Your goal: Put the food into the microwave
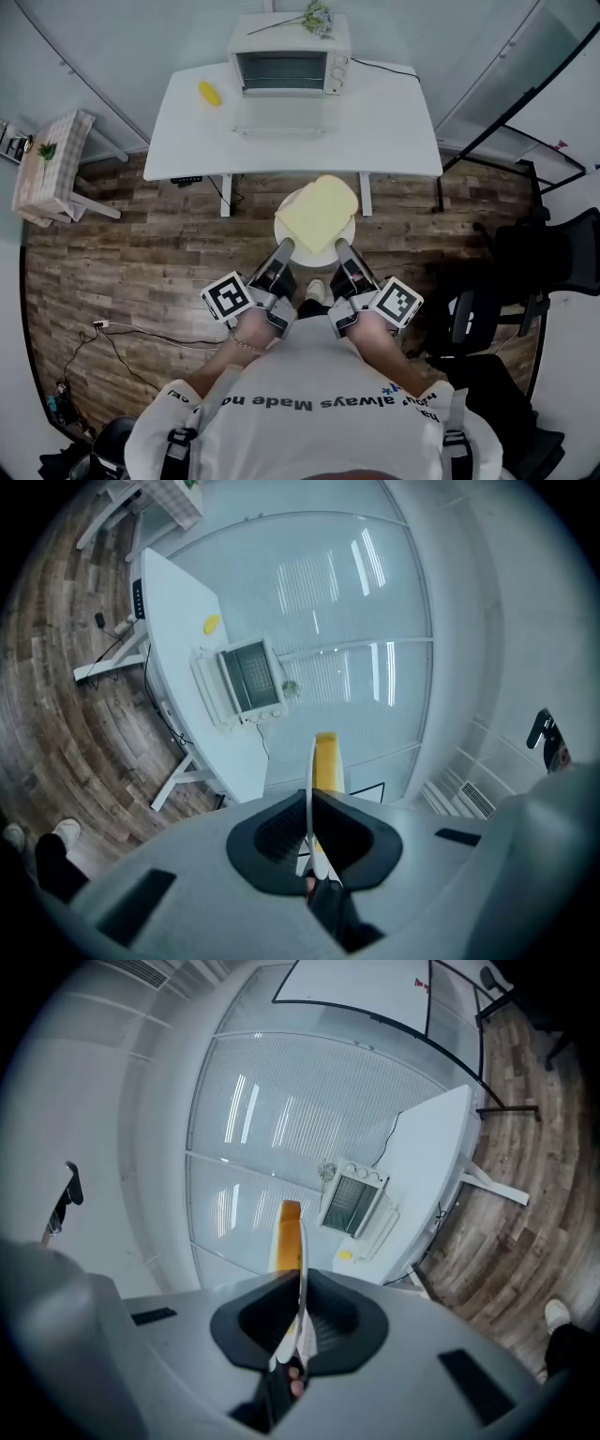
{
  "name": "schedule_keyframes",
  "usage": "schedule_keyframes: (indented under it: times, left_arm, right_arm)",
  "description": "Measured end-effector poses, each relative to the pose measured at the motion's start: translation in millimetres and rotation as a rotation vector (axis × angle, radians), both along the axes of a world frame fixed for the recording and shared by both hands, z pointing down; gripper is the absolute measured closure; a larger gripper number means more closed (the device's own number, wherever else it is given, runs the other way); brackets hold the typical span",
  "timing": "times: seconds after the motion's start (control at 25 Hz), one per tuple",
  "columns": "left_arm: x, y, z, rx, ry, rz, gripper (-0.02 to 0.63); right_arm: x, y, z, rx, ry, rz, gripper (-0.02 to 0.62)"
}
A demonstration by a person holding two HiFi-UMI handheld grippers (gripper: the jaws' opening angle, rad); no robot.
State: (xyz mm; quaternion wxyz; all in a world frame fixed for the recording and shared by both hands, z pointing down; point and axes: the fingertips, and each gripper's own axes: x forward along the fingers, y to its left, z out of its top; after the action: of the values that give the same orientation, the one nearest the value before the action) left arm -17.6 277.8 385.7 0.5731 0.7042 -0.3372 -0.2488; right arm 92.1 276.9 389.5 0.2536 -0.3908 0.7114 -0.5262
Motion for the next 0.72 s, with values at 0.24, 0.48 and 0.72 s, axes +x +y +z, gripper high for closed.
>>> schedule_keyframes:
  times: [0.24, 0.48, 0.72]
  left_arm:
    - [26, -35, 0, 0.009, -0.01, -0.017, 0.588]
    - [37, -57, 5, -0.007, 0.01, -0.035, 0.588]
    - [39, -75, 12, -0.001, -0.025, -0.035, 0.588]
  right_arm:
    - [26, -36, 1, 0.001, -0.009, -0.016, 0.57]
    - [36, -62, 4, 0.001, -0.013, -0.031, 0.57]
    - [41, -78, 10, 0.0, -0.016, -0.033, 0.571]
